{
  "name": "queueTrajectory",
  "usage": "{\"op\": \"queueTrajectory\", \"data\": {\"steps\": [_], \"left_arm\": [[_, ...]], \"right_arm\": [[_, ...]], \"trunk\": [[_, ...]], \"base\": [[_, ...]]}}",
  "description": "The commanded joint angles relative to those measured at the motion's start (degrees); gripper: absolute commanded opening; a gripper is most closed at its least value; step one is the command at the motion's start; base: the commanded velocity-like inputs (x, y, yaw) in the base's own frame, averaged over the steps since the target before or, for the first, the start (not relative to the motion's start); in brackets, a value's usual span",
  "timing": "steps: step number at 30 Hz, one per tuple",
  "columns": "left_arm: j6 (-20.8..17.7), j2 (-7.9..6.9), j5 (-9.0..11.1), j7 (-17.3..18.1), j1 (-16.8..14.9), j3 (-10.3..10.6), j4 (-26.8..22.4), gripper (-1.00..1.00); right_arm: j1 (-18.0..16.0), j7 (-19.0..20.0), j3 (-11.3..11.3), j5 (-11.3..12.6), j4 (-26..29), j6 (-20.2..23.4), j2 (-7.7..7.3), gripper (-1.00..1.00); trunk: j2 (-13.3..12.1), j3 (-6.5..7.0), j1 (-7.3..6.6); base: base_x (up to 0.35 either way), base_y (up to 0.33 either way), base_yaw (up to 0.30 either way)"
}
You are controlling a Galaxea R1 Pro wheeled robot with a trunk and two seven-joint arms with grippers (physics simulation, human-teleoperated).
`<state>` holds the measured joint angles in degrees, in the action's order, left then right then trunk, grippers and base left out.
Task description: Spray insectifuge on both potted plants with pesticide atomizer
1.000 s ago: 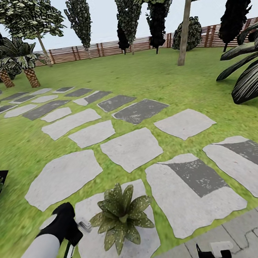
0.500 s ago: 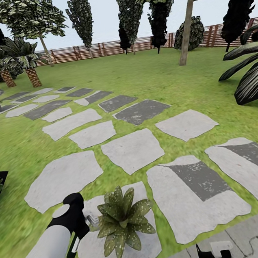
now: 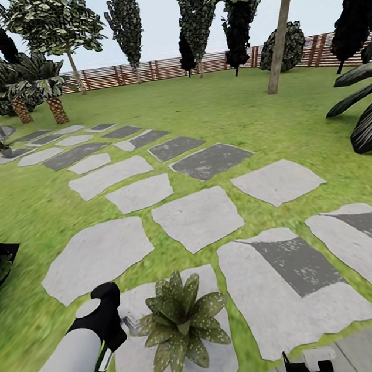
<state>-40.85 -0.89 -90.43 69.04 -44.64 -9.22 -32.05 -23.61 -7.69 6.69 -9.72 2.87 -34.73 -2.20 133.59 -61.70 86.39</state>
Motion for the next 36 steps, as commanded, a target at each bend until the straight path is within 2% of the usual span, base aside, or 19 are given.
{"op": "queueTrajectory", "data": {"steps": [1, 6, 10, 16, 22, 27, 30, 32, 36], "left_arm": [[-0.46, 0.15, -0.31, 0.39, 0.04, -0.28, -0.04, -1.0], [-0.34, 0.64, -0.31, 0.42, 1.84, -0.32, 0.85, -1.0], [-0.28, 1.43, -0.44, 0.3, 2.09, -0.36, 4.69, -1.0], [-0.32, 1.52, -0.45, 0.23, 2.1, -0.34, 4.72, -1.0], [-0.44, 1.06, -0.42, 0.28, 1.42, -0.14, 1.7, -1.0], [-0.37, 0.61, -0.52, 0.08, 1.91, -0.08, 1.38, -1.0], [-0.37, -1.17, -0.47, -0.03, 2.0, -0.09, 1.38, -1.0], [-0.36, -1.83, -0.45, -0.1, 2.01, -0.1, 1.43, -1.0], [-0.29, -1.7, 0.22, -5.55, 2.1, -0.88, 1.45, -1.0]], "right_arm": [[-0.04, -0.22, 0.43, -0.63, -0.06, -0.16, 0.01, 1.0], [-0.04, -0.22, 0.43, -0.65, -0.06, -0.15, 0.01, 1.0], [-0.04, -0.22, 0.43, -0.62, -0.06, -0.14, 0.01, 1.0], [-0.04, -0.22, 0.43, -0.64, -0.06, -0.13, 0.01, 1.0], [-0.04, -0.22, 0.43, -0.65, -0.06, -0.12, 0.01, 1.0], [-0.04, -0.22, 0.43, -0.65, -0.06, -0.11, 0.01, 1.0], [-0.04, -0.22, 0.41, -0.65, -0.06, -0.13, 0.01, 1.0], [-0.04, -0.22, 0.42, -0.64, -0.06, -0.13, 0.01, 1.0], [-0.04, -0.22, 0.43, -0.64, -0.06, -0.14, 0.01, 1.0]], "trunk": [[0.02, -0.05, 0.02], [0.02, -0.05, 0.02], [0.02, -0.05, 0.02], [0.02, -0.05, 0.02], [0.02, -0.05, 0.02], [0.02, -0.05, 0.02], [0.02, -0.05, 0.02], [0.02, -0.05, 0.02], [0.02, -0.05, 0.02]], "base": [[0.202, 0.0, 0.002], [0.029, 0.0, 0.0], [0.0, 0.0, 0.0], [0.064, 0.0, 0.0], [0.168, 0.0, 0.0], [0.011, 0.0, 0.0], [0.0, 0.0, 0.0], [0.0, 0.0, 0.0], [-0.052, 0.0, 0.0]]}}
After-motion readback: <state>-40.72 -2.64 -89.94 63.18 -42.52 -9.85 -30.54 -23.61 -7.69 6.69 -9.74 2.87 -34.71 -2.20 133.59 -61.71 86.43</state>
